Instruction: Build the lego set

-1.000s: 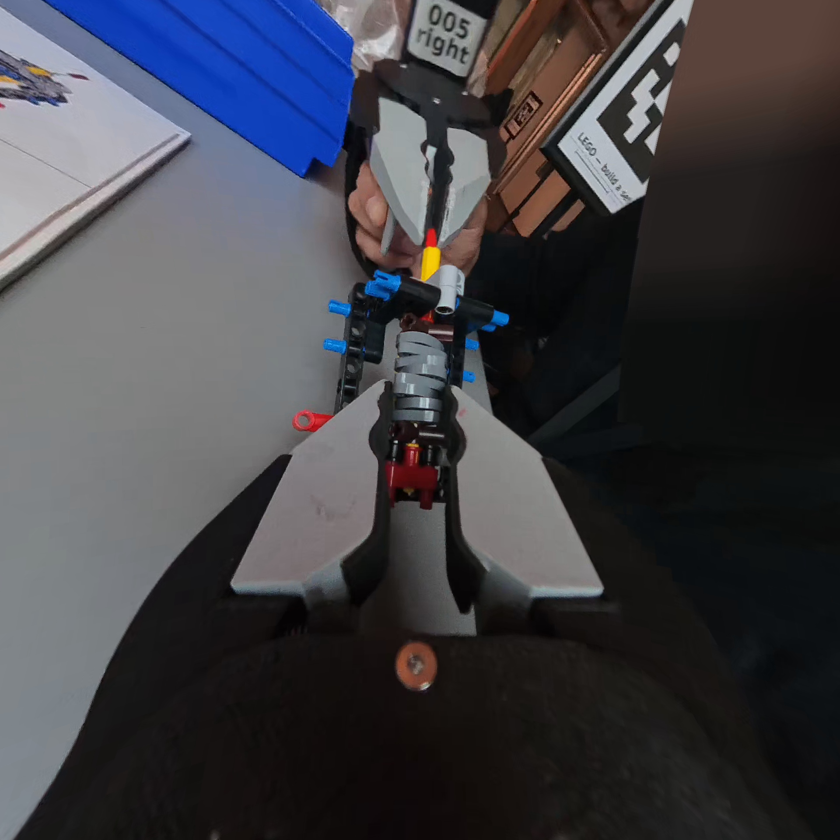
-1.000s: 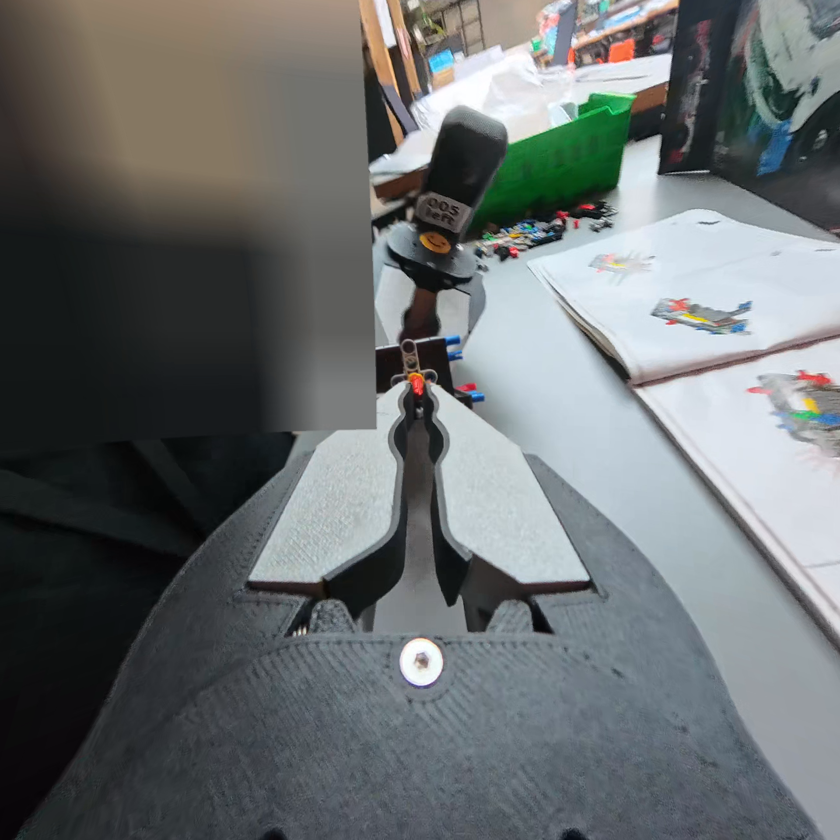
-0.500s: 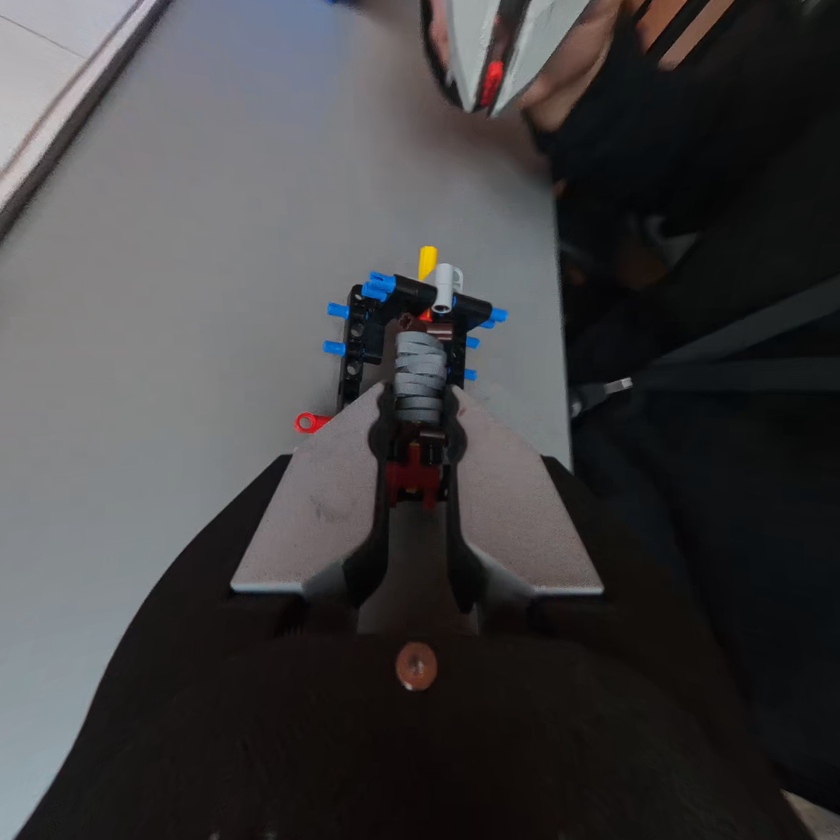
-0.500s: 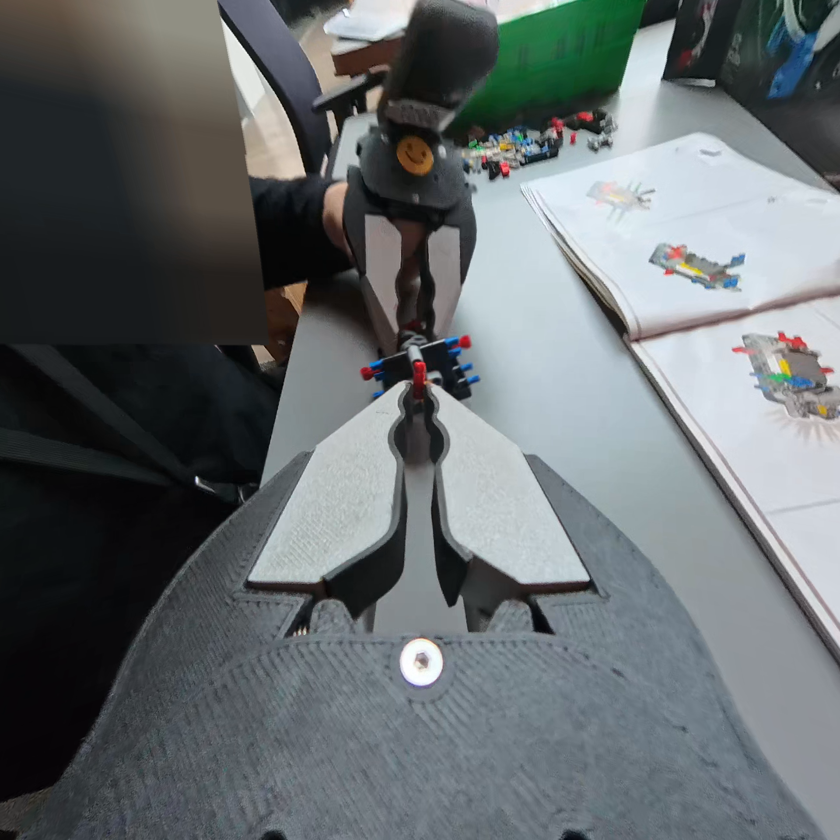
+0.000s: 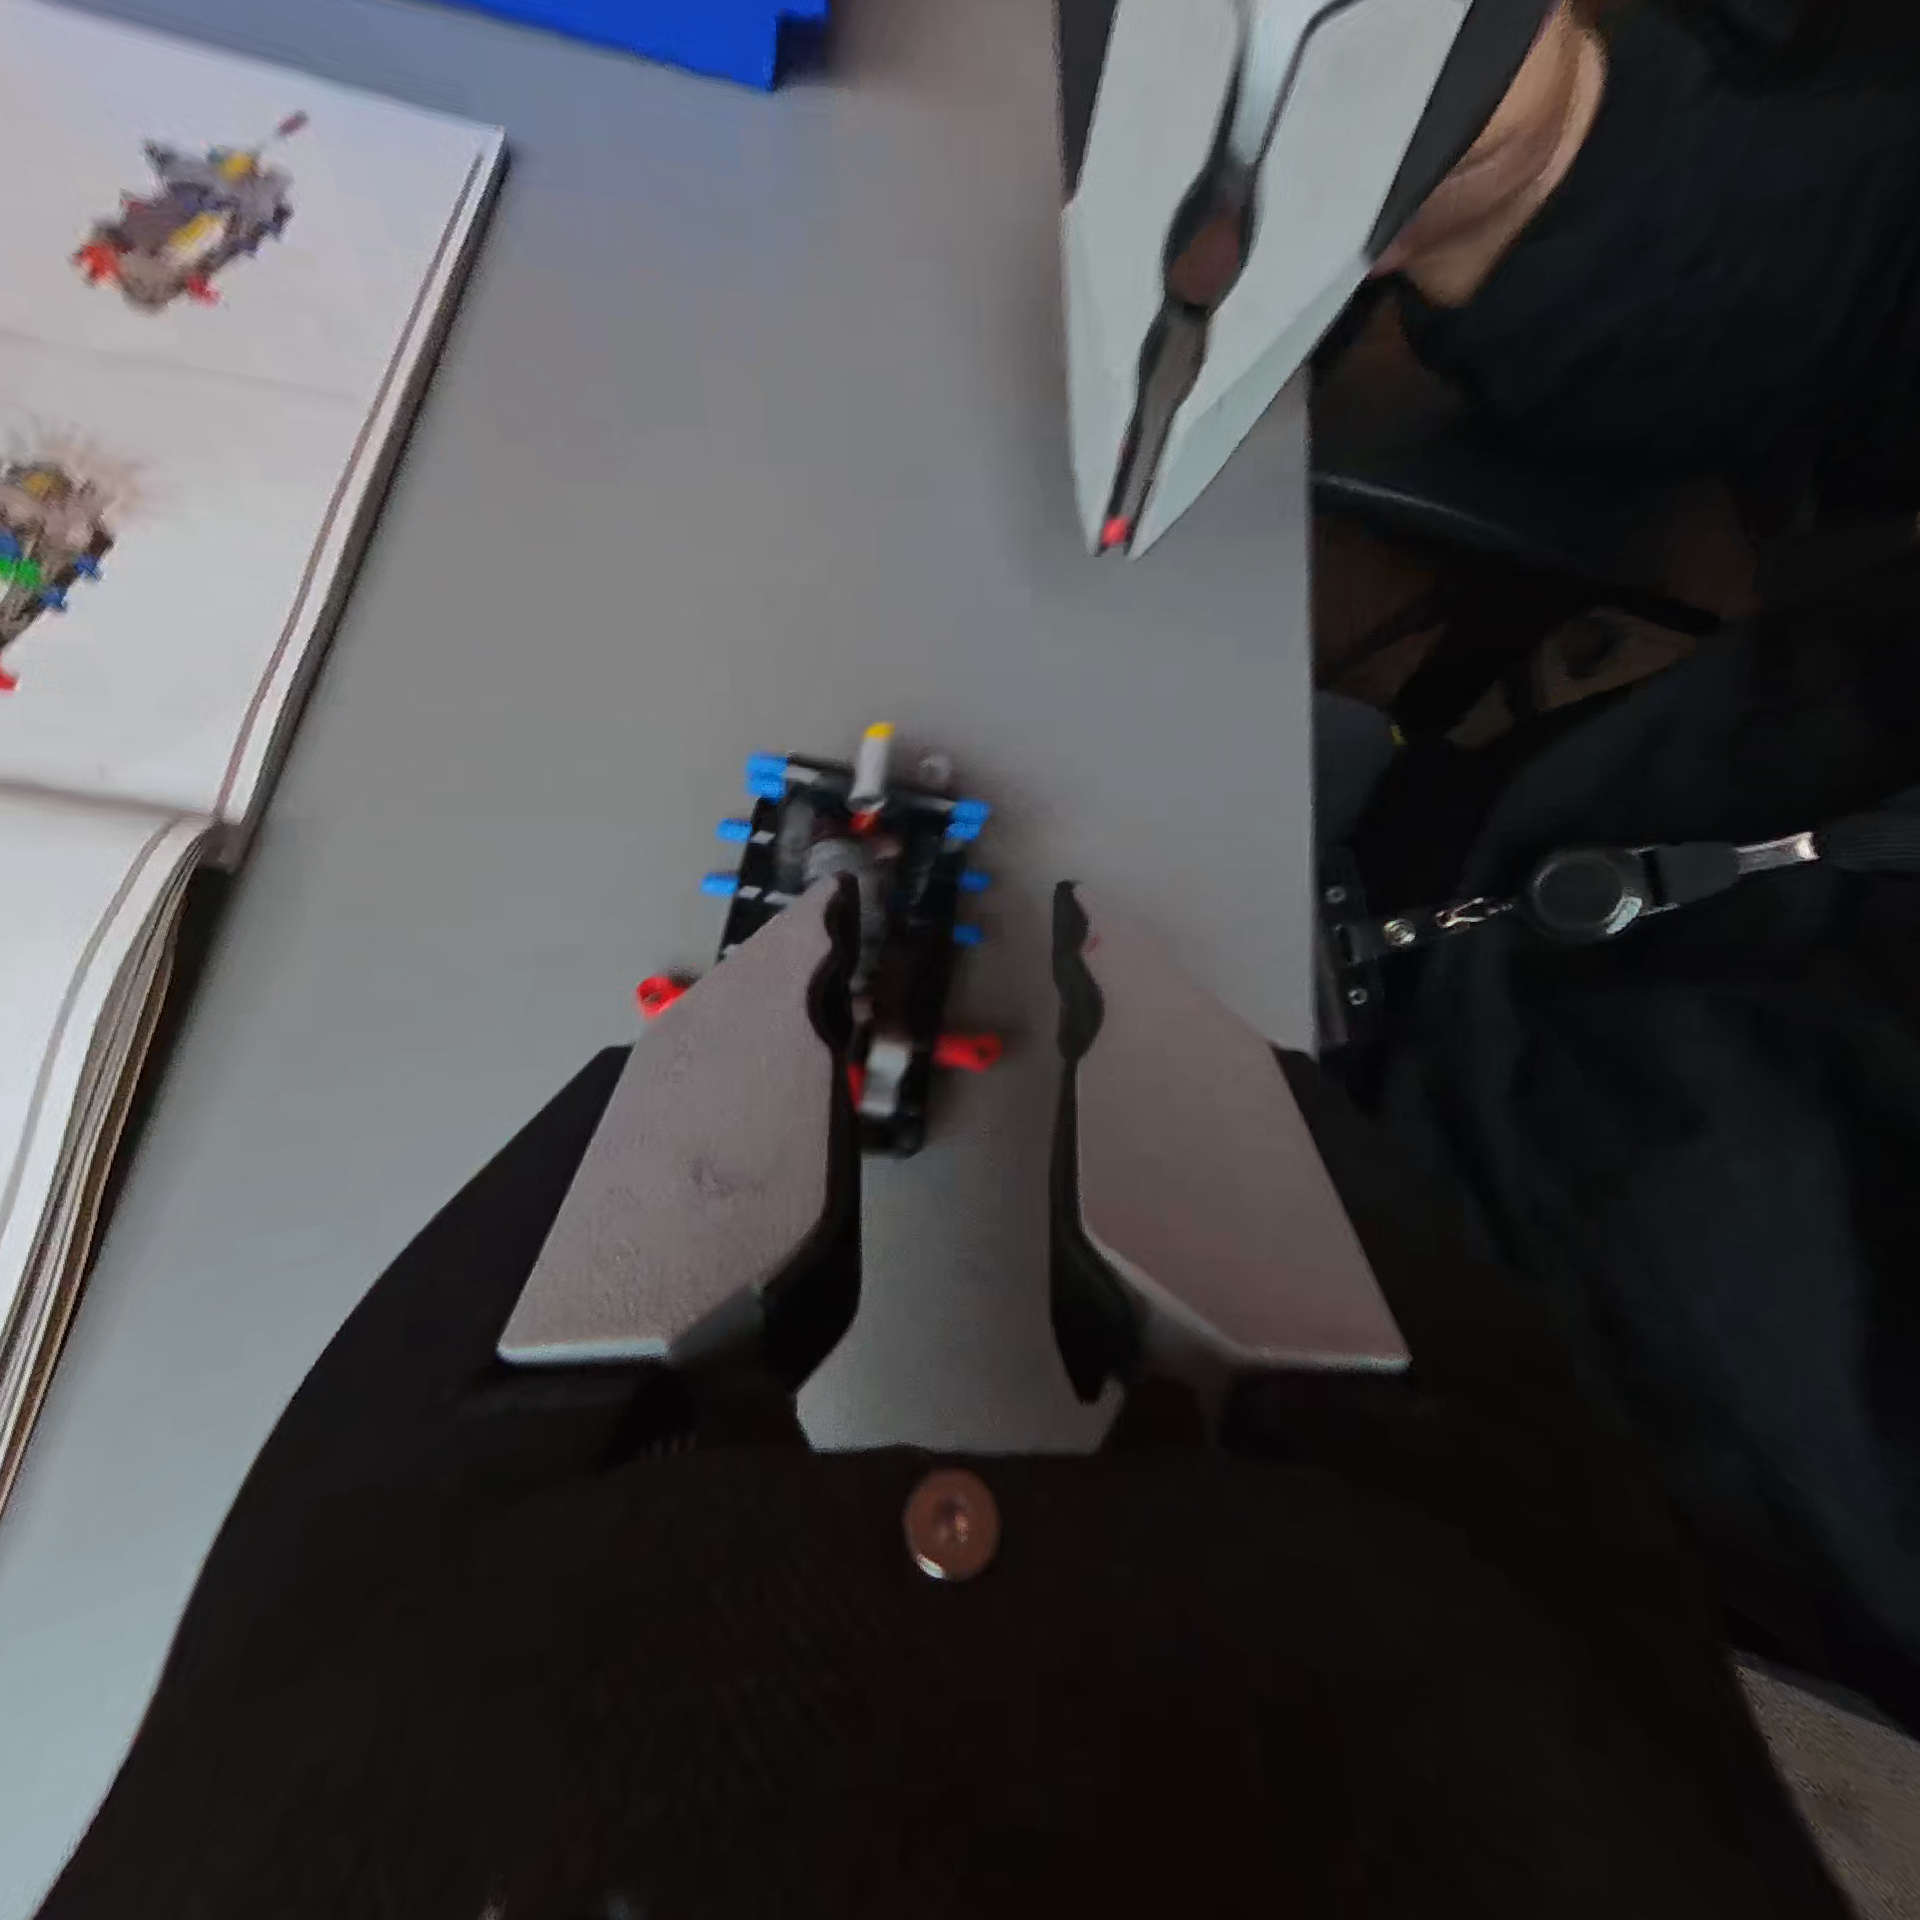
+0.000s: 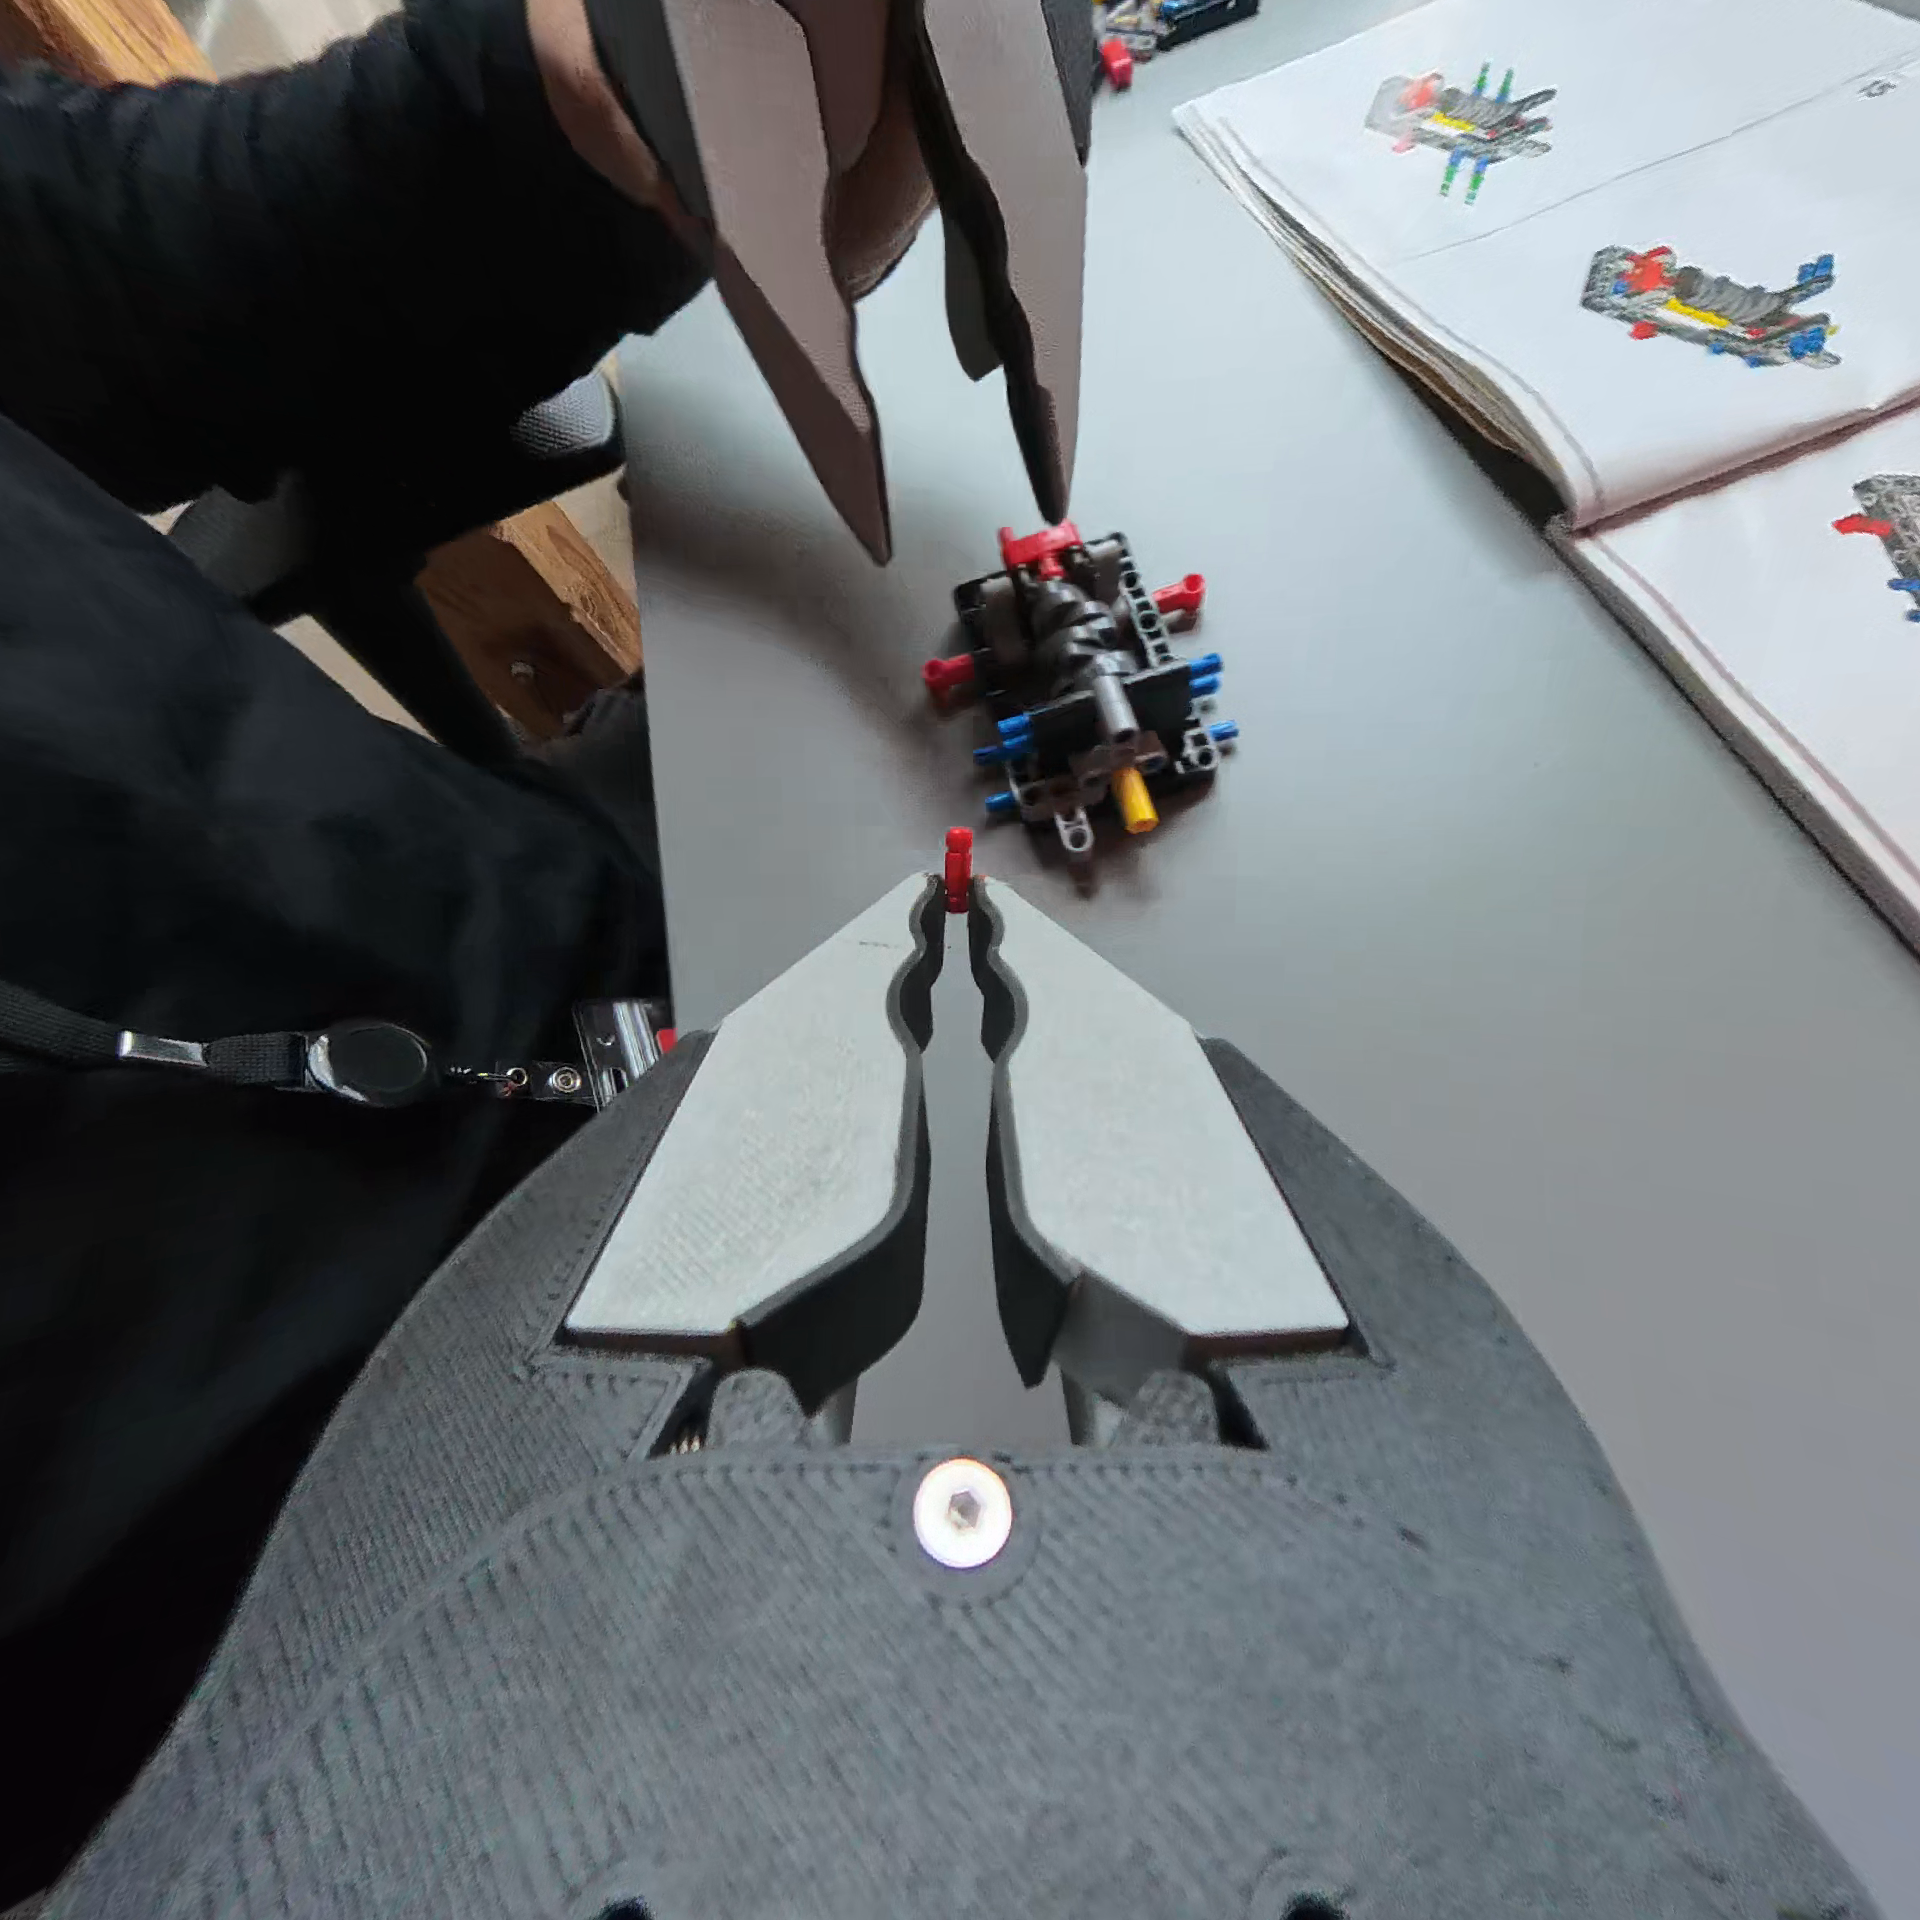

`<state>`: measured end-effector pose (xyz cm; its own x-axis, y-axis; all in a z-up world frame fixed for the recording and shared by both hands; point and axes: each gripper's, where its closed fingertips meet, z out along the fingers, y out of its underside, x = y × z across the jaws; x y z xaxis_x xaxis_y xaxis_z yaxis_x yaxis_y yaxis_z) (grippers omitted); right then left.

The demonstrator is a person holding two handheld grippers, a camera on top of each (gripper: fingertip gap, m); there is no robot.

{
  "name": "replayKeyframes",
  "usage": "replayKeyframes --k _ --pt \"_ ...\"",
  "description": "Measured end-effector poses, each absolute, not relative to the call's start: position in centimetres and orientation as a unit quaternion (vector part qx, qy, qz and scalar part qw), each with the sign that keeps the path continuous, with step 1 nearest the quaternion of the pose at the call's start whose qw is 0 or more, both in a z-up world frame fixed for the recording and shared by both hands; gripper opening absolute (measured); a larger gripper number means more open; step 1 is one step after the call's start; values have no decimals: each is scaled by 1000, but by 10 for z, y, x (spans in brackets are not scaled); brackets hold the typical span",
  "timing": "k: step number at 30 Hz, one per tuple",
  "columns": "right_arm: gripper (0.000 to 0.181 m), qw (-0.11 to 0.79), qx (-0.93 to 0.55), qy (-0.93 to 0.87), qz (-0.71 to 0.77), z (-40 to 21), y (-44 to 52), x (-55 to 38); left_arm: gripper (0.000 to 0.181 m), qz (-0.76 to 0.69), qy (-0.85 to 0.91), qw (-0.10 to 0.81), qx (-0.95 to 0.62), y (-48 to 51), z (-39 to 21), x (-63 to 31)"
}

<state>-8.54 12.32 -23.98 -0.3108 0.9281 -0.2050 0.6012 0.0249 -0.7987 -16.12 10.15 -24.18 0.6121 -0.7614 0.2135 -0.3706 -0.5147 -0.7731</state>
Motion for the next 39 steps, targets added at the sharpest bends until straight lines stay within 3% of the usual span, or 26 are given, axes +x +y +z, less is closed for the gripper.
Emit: replayKeyframes --k 5,11,20,37,39 --pt "0 184 -541 -705 420 -227 85 -86 20 -230 424 403 -778 79 -217 -96" --pt "0 166 -530 -713 427 -221 60 -78 18 -190 459 436 -751 67 -216 -71" --pt "0 147 -518 -732 417 -228 57 -72 2 -202 477 422 -744 62 -226 -65" --pt "0 129 -483 -764 408 -233 51 -82 0 -268 420 441 -747 52 -220 -69" --pt "0 136 -489 -760 407 -233 55 -80 14 -263 415 442 -750 57 -218 -70"
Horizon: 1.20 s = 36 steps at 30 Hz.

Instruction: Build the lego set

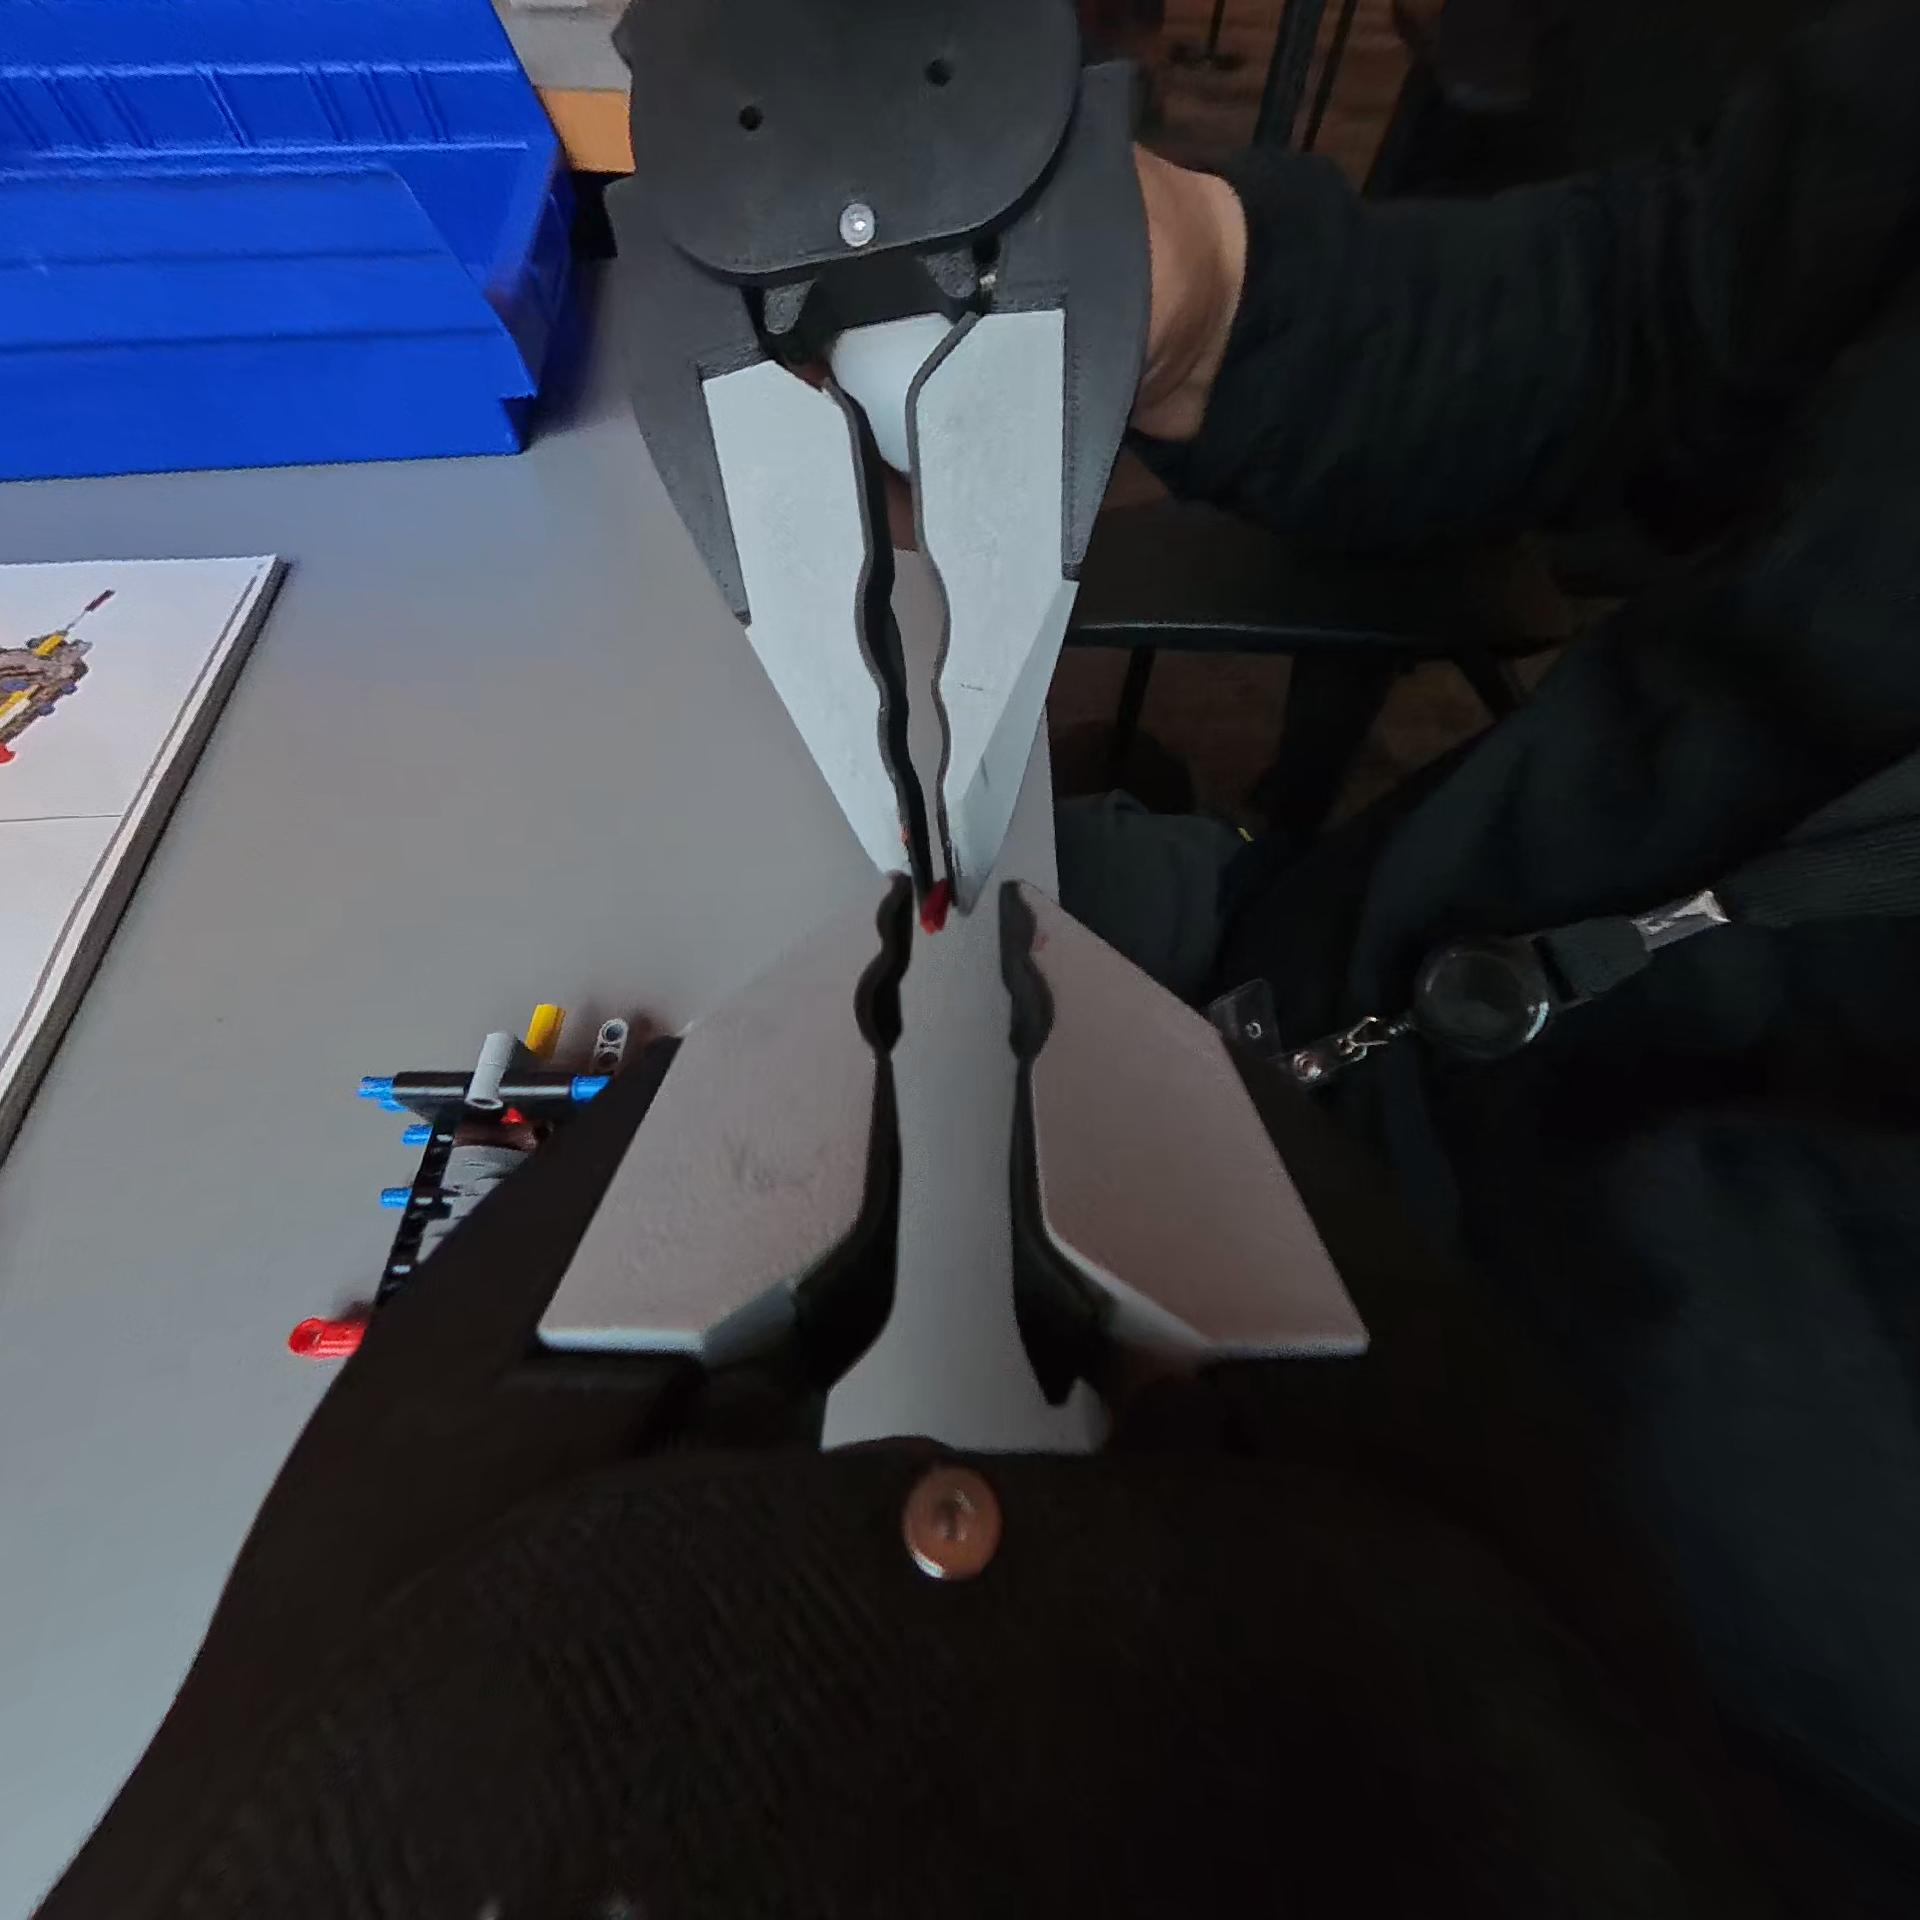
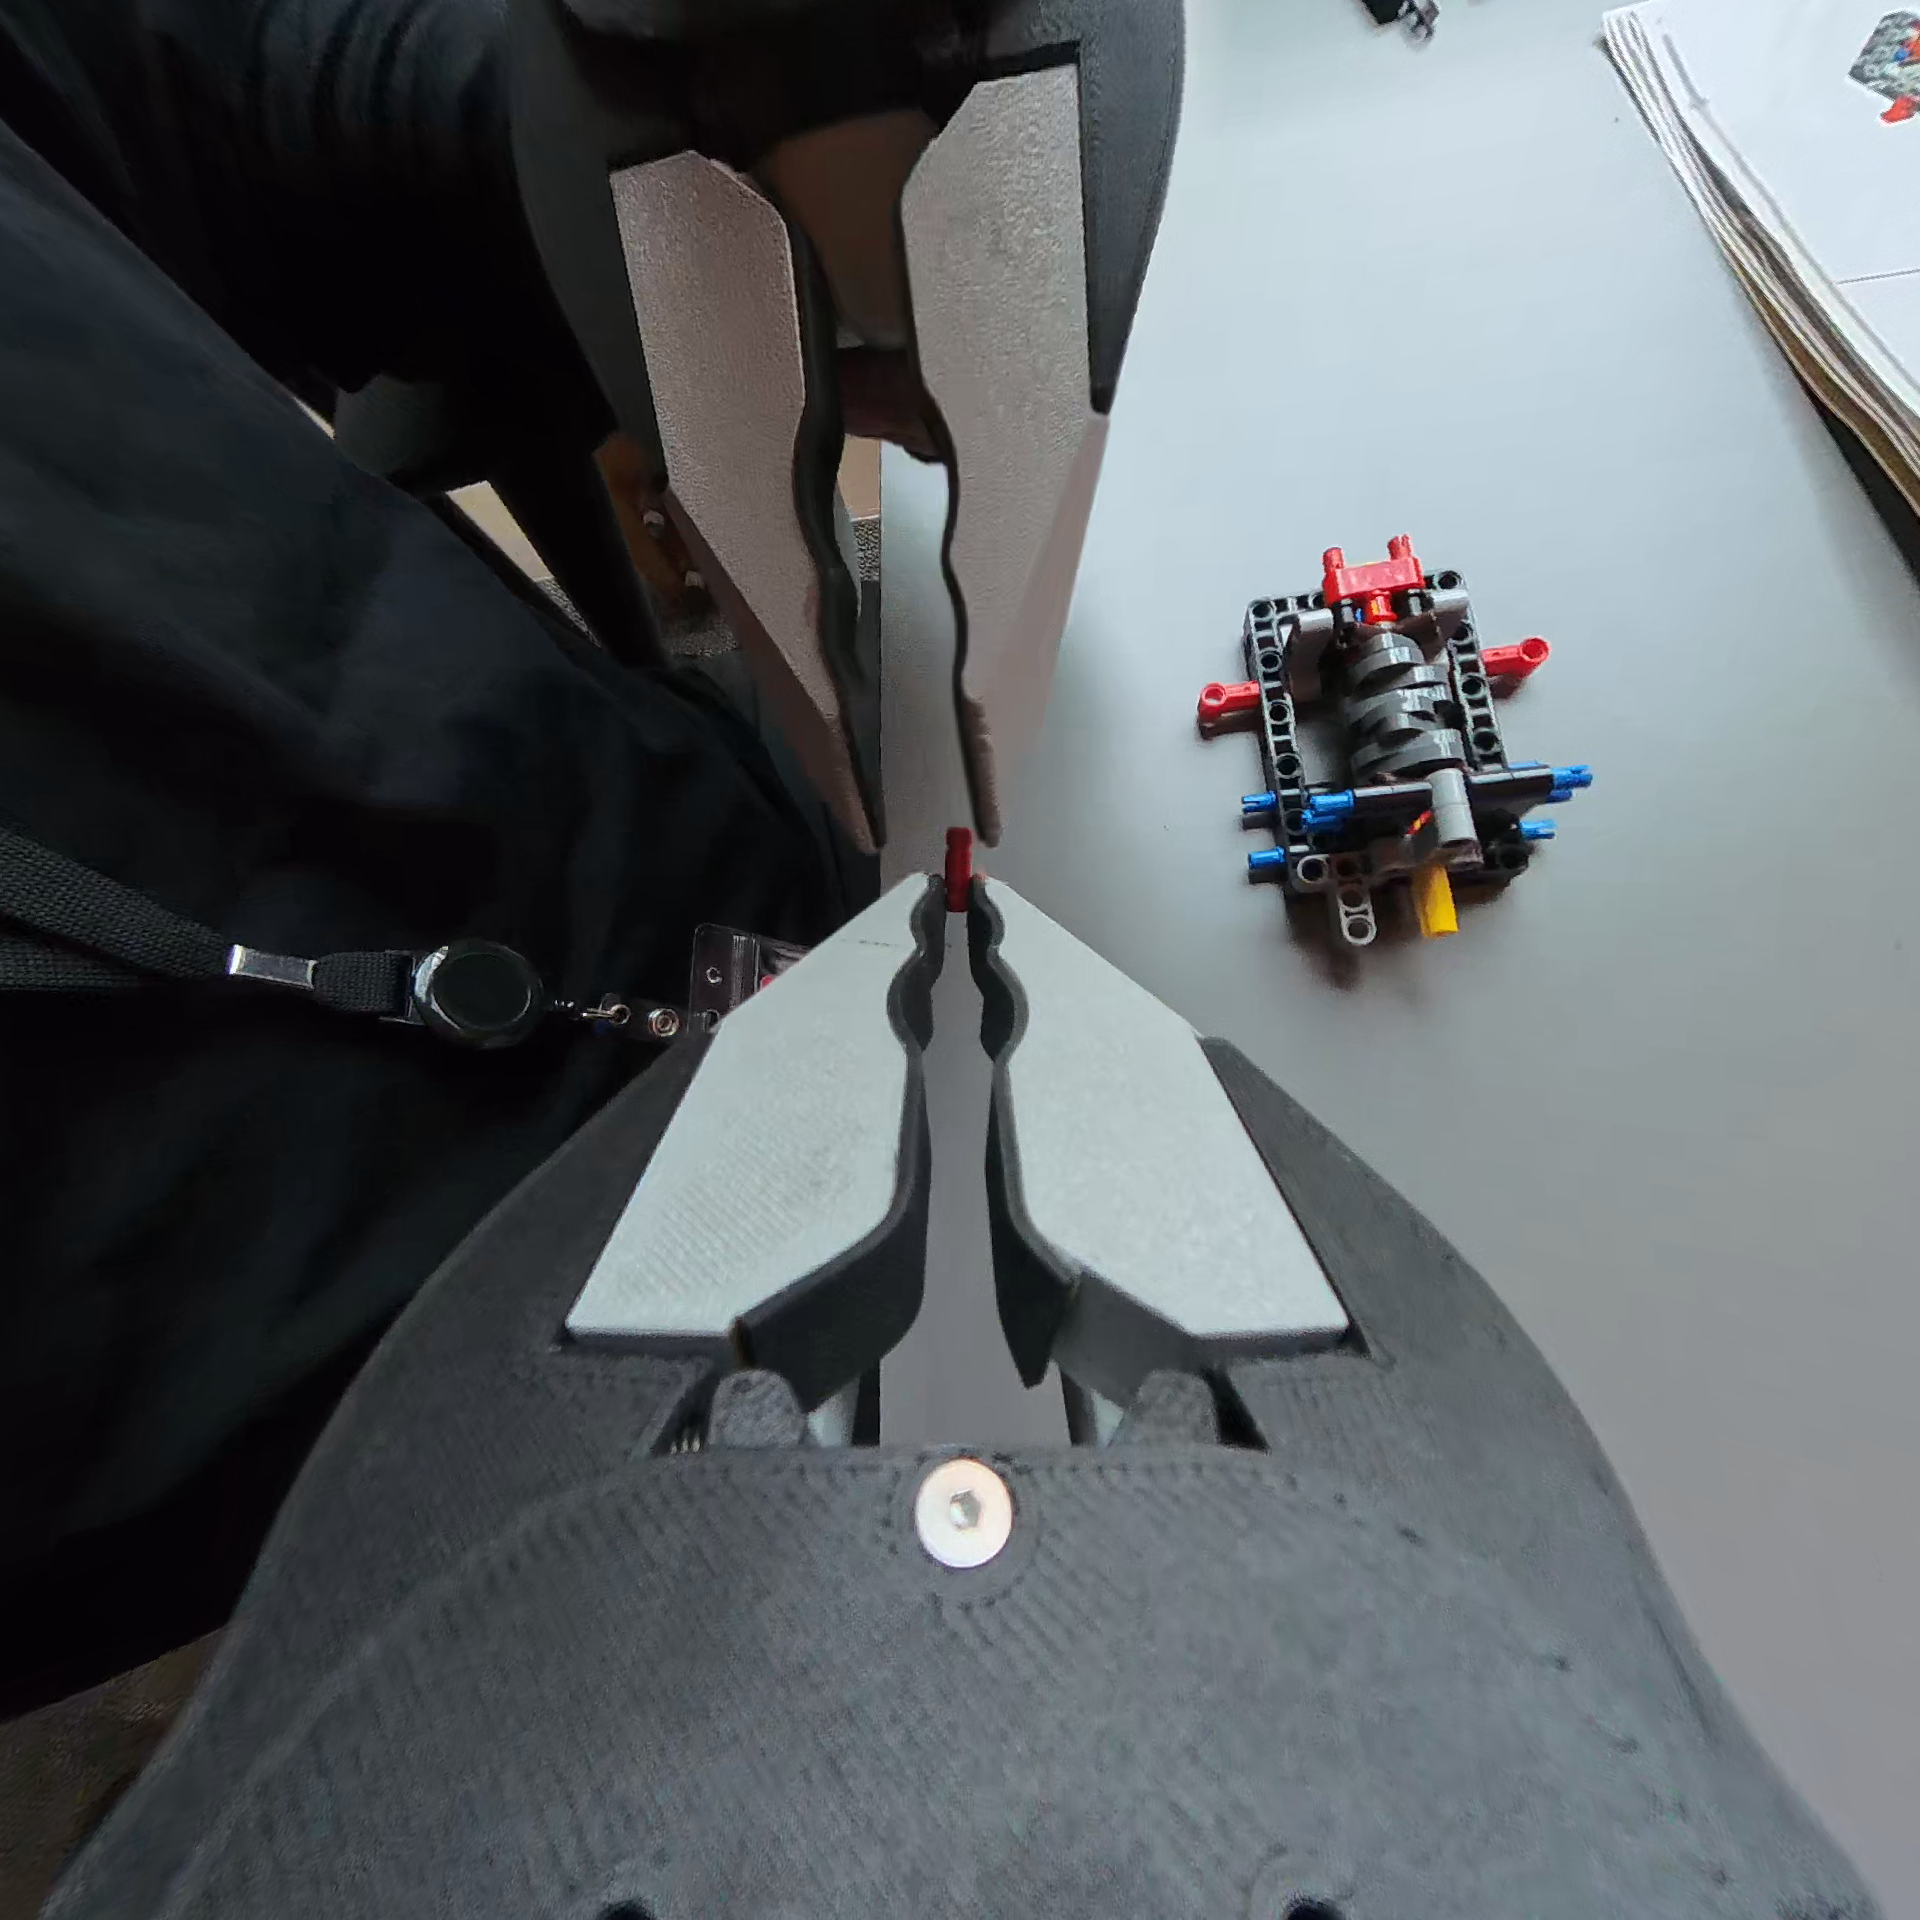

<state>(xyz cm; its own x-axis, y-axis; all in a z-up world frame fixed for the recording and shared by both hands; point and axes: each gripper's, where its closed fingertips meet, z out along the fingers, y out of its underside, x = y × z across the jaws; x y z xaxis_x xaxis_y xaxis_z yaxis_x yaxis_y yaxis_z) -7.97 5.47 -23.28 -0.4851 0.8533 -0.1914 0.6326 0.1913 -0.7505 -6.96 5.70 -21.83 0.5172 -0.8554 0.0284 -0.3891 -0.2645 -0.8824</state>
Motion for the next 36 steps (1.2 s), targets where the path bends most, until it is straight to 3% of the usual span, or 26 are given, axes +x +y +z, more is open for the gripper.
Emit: replayKeyframes --k 18,25,28,36 --pt "0 131 -502 -747 415 -240 61 -79 3 -229 457 420 -750 65 -236 -72" --pt "6 150 -526 -654 522 -222 82 -81 2 -220 394 523 -723 78 -226 -83" --pt "26 149 -520 -582 608 -203 89 -82 2 -220 361 558 -714 84 -212 -92" --pt "16 67 -523 -452 719 -188 89 -98 2 -164 350 621 -682 82 -200 -96"
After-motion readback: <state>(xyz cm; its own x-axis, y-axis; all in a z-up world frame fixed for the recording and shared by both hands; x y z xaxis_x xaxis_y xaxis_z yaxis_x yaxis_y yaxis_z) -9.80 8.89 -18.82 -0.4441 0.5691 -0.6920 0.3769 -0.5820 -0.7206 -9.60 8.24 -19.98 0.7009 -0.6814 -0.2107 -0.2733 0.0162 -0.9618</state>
